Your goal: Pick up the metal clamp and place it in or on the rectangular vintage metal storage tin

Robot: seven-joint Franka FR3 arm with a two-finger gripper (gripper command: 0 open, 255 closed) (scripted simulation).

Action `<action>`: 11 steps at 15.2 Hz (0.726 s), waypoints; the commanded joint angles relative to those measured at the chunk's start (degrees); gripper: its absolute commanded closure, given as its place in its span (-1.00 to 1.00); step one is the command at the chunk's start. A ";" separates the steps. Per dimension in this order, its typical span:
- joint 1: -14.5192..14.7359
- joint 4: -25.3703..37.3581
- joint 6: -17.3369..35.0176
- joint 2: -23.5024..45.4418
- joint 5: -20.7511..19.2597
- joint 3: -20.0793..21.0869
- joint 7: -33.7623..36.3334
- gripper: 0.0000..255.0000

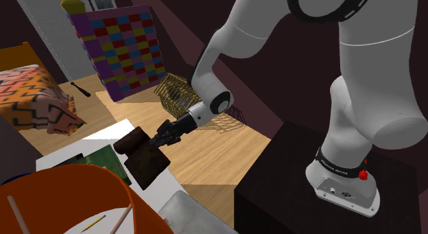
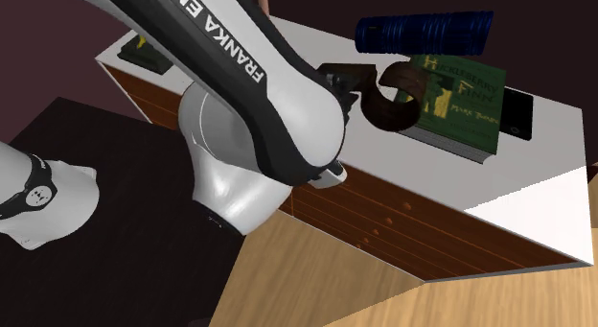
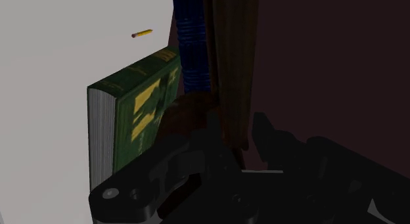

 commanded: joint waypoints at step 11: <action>6.43 -22.79 3.72 -16.98 12.18 5.15 -11.00 1.00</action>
